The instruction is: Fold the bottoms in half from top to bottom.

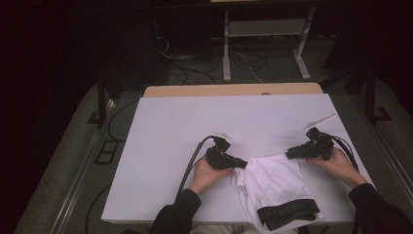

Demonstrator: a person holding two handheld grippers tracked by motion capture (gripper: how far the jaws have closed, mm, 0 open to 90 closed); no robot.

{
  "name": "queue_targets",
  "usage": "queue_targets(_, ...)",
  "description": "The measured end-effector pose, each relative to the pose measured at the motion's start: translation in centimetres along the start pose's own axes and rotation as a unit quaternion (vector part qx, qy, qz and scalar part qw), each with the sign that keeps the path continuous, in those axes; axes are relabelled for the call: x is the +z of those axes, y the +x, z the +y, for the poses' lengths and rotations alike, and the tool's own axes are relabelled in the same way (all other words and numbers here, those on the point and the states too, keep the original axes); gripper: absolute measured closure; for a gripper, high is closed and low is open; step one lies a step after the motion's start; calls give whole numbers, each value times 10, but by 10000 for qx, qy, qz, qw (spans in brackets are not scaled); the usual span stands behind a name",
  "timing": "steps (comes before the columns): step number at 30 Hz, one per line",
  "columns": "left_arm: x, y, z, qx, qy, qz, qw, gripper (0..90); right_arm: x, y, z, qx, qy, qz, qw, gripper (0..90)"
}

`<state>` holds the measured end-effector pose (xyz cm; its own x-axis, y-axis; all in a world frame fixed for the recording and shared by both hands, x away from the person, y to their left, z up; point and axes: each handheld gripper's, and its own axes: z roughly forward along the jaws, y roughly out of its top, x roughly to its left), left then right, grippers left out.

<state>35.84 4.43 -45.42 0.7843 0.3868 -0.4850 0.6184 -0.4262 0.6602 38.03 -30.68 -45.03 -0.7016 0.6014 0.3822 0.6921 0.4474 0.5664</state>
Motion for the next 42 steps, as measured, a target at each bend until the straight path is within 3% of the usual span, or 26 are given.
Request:
queue_targets(4, -1, -5, 1, 102, 0, 36, 9999, 826, 3, 2, 1, -34, 123, 112, 9999, 813)
queue_targets(7, -5, -7, 2, 181, 8, 100, 9998, 827, 4, 3, 3, 32, 90, 97, 9999, 822)
queue_targets(14, -11, -7, 3, 311, 40, 254, 9992, 827, 10, 8, 11, 92, -30, -180, 9998, 828)
queue_targets(21, -18, -5, 3, 392, 44, 367, 9985, 827, 17, 8, 18, 240, -164, -182, 9994, 830)
queue_targets(35, -40, 1, 4, 442, 39, 640, 9970, 827, 35, 16, 45, 177, -247, -210, 9993, 831)
queue_targets(42, -56, 9, 2, 372, -31, 813, 9960, 827, 46, 19, 59, 207, -335, -133, 9991, 832)
